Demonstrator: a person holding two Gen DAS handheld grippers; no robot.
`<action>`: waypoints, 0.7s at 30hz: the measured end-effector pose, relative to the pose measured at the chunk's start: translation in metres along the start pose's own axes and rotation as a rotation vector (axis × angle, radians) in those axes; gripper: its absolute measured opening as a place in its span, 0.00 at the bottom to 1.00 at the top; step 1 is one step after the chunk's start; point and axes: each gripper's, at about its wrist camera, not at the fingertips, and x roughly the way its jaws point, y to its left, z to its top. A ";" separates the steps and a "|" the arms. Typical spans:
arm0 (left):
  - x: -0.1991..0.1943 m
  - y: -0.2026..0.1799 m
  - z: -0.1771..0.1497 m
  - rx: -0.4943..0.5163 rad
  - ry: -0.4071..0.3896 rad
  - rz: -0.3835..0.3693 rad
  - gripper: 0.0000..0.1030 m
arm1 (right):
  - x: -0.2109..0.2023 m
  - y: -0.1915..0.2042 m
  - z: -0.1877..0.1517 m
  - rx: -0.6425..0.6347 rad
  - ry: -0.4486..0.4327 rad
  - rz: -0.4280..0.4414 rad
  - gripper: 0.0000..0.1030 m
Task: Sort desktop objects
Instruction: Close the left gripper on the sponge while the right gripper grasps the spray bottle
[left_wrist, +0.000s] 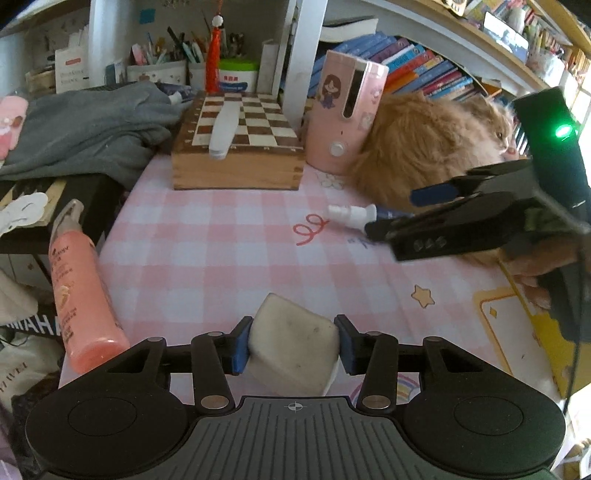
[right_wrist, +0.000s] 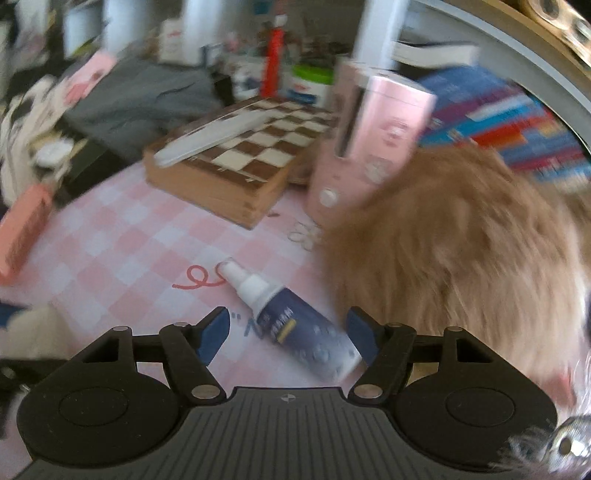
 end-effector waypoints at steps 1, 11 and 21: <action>0.000 0.001 0.001 -0.005 -0.005 0.000 0.44 | 0.005 0.003 0.003 -0.043 0.008 0.004 0.63; -0.007 0.017 0.003 -0.039 -0.028 0.000 0.43 | 0.039 -0.027 0.011 -0.005 0.153 0.114 0.49; -0.009 0.021 0.001 -0.050 -0.031 -0.026 0.43 | 0.013 -0.022 -0.015 0.180 0.218 0.150 0.35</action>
